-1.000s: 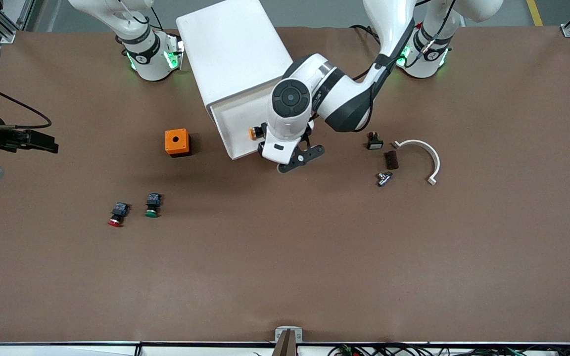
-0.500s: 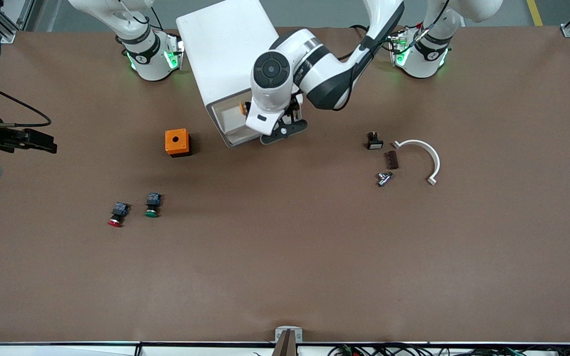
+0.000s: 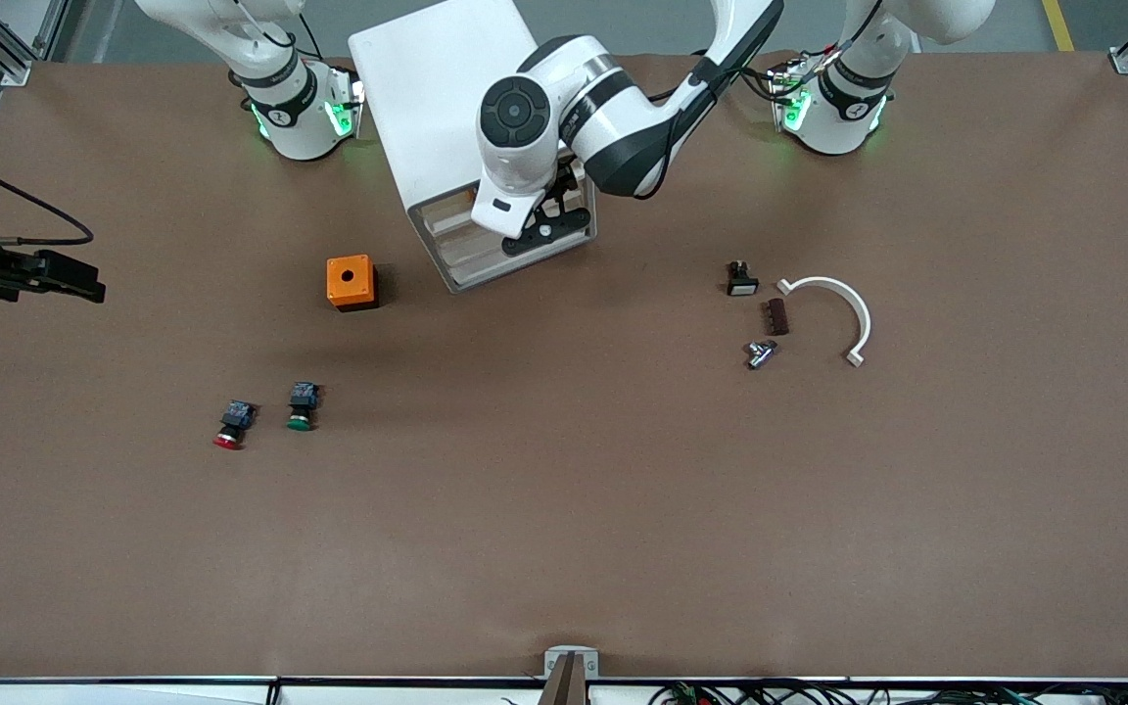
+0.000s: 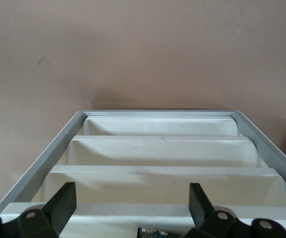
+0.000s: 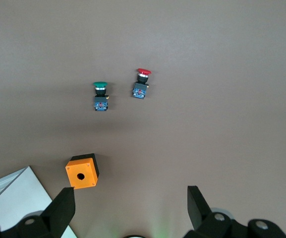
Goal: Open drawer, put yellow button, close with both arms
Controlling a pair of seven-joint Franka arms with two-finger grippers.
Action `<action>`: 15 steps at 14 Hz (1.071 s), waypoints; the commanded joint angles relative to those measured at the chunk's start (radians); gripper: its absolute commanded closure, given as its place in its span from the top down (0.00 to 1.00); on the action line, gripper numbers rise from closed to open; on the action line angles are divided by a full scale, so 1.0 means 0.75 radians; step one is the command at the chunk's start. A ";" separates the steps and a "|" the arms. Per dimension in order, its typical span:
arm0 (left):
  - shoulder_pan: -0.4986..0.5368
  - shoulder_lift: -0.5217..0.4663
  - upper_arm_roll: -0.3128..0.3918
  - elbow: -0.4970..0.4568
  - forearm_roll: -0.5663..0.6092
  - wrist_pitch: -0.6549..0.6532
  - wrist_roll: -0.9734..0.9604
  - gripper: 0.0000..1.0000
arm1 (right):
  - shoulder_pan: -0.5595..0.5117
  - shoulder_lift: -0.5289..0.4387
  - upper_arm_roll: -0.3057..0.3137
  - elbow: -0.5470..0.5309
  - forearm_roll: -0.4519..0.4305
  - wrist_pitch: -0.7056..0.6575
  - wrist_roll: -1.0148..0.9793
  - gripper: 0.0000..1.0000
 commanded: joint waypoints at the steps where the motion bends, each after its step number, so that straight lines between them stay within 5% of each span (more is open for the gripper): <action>1: 0.016 -0.047 -0.001 -0.053 0.015 0.001 -0.044 1.00 | -0.009 -0.020 0.010 0.004 -0.007 -0.018 0.012 1.00; 8: 0.471 -0.198 0.040 -0.035 0.270 -0.019 0.013 1.00 | -0.003 -0.172 0.010 -0.080 -0.009 0.079 0.010 1.00; 15: 0.795 -0.388 0.042 -0.035 0.430 -0.256 0.461 1.00 | -0.026 -0.176 0.008 -0.076 0.003 0.048 -0.004 1.00</action>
